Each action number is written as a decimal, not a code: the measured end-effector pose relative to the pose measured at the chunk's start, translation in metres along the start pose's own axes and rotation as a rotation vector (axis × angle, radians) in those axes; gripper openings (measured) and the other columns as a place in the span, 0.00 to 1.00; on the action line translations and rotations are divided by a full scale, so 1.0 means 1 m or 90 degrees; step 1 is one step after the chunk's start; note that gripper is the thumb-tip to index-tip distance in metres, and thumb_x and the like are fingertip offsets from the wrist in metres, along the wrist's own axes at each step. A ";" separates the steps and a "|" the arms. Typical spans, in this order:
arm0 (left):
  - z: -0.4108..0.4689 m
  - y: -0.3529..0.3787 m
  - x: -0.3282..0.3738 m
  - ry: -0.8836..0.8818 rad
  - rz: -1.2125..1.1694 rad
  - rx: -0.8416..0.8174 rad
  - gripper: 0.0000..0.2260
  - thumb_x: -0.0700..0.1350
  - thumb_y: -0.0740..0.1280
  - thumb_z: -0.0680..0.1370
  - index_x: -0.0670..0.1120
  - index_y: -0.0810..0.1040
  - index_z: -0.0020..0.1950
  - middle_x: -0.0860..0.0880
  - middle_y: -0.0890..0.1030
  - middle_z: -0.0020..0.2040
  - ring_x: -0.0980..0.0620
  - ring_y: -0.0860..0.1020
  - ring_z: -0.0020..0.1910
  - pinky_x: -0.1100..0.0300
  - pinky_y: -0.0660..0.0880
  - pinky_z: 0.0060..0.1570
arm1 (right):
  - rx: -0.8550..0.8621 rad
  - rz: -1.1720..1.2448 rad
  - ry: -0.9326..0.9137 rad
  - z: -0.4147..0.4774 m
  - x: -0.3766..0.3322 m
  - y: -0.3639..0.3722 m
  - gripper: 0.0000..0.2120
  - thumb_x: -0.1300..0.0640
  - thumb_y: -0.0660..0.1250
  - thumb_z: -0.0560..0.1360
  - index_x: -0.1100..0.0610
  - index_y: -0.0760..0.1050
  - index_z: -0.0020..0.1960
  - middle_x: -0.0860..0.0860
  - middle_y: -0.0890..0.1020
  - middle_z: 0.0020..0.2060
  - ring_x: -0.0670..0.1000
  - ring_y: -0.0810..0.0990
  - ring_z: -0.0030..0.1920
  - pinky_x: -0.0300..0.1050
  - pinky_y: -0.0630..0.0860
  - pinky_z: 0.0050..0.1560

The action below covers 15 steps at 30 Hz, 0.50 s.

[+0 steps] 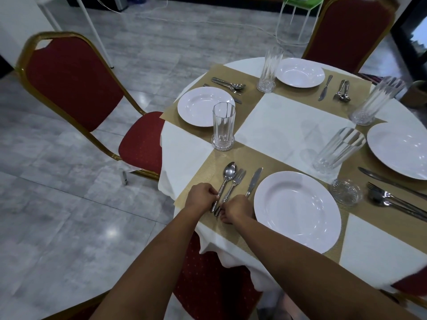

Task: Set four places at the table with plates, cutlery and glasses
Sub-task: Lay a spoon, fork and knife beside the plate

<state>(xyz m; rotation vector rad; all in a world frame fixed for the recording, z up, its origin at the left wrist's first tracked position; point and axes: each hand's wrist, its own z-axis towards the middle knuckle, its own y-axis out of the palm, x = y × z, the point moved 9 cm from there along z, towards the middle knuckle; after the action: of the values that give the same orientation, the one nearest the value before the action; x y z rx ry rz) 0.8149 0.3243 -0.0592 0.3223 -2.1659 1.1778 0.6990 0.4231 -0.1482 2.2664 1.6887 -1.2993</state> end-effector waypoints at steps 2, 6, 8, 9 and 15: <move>0.000 0.001 -0.001 0.000 0.003 0.002 0.05 0.40 0.72 0.71 0.44 0.84 0.46 0.47 0.84 0.46 0.49 0.81 0.46 0.56 0.78 0.46 | 0.018 -0.007 0.006 0.007 0.004 0.002 0.06 0.63 0.72 0.70 0.62 0.80 0.35 0.60 0.83 0.32 0.61 0.85 0.35 0.63 0.82 0.33; 0.000 0.001 -0.003 -0.002 -0.007 0.007 0.04 0.41 0.72 0.71 0.45 0.84 0.45 0.48 0.84 0.46 0.49 0.81 0.45 0.54 0.78 0.47 | 0.014 -0.008 -0.012 0.001 -0.001 0.000 0.06 0.60 0.71 0.71 0.60 0.81 0.35 0.58 0.84 0.31 0.60 0.85 0.34 0.61 0.83 0.35; 0.000 0.002 -0.004 0.000 -0.004 0.006 0.04 0.41 0.72 0.71 0.45 0.84 0.45 0.48 0.84 0.45 0.49 0.81 0.45 0.56 0.78 0.46 | -0.016 -0.015 -0.018 -0.005 -0.003 0.001 0.07 0.55 0.70 0.69 0.58 0.81 0.39 0.56 0.85 0.34 0.58 0.86 0.37 0.56 0.84 0.40; 0.000 0.002 -0.004 0.000 -0.006 0.004 0.04 0.41 0.72 0.71 0.45 0.84 0.45 0.48 0.84 0.45 0.49 0.81 0.44 0.56 0.78 0.46 | -0.036 -0.015 -0.017 -0.006 -0.003 0.003 0.09 0.53 0.69 0.67 0.58 0.82 0.40 0.56 0.85 0.35 0.57 0.86 0.38 0.55 0.85 0.41; 0.000 0.001 -0.004 0.003 -0.005 0.006 0.04 0.41 0.72 0.71 0.45 0.84 0.45 0.47 0.84 0.45 0.50 0.81 0.44 0.56 0.78 0.46 | 0.001 -0.026 0.002 0.026 0.015 0.013 0.06 0.58 0.74 0.67 0.59 0.80 0.34 0.58 0.83 0.31 0.60 0.85 0.35 0.64 0.83 0.37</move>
<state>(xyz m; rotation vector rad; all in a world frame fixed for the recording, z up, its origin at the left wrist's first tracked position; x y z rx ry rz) 0.8172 0.3249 -0.0624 0.3321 -2.1540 1.1831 0.6954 0.4174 -0.1804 2.2472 1.7450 -1.3066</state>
